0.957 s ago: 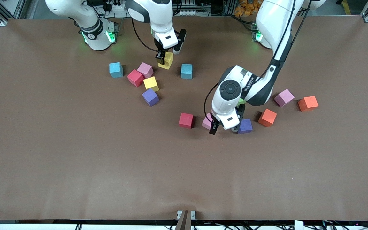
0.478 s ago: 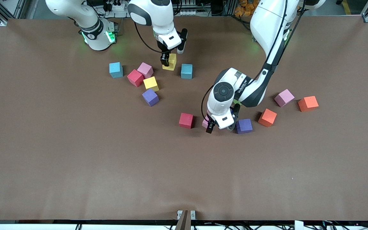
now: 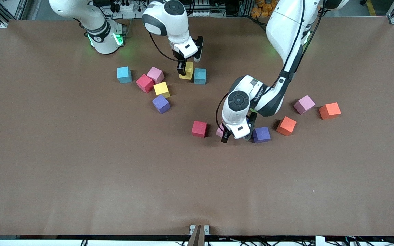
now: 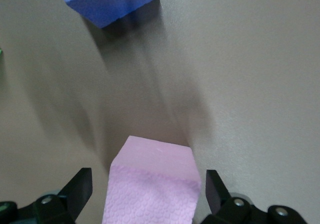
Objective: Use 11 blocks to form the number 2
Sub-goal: 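Set the yellow block beside cyan with the right gripper while the left reaches pink, then grasp the pink block with the left gripper while the right gripper rises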
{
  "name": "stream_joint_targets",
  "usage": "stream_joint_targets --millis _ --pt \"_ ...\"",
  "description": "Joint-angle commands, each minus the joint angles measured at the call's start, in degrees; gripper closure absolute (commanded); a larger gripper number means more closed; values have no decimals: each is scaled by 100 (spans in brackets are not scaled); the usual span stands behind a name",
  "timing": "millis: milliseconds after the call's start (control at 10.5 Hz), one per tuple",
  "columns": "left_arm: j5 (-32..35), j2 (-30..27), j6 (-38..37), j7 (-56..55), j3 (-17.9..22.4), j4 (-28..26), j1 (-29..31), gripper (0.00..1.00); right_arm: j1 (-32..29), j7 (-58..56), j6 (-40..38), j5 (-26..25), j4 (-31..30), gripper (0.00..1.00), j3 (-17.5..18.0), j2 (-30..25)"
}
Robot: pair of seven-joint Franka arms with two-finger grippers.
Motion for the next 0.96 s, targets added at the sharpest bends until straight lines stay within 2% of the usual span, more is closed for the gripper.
stream_joint_targets --millis 0,96,383,574,765,861 --pt "60 120 159 -13 85 98 -118 1 36 -40 87 -90 -122 49 -22 -59" --pt "173 129 160 -13 85 98 -127 5 36 -32 87 -90 -122 49 -22 -42" --pt "201 50 160 14 102 142 -110 32 45 -31 104 -90 -131 49 -13 20" --pt "209 -125 116 101 137 133 -40 36 45 -31 271 -90 -139 49 -13 142" --pt "209 -196 90 259 146 133 13 46 124 -31 525 -90 -139 48 -13 292" --pt "244 -283 55 390 129 133 144 46 124 -31 518 -90 -139 48 -13 301"
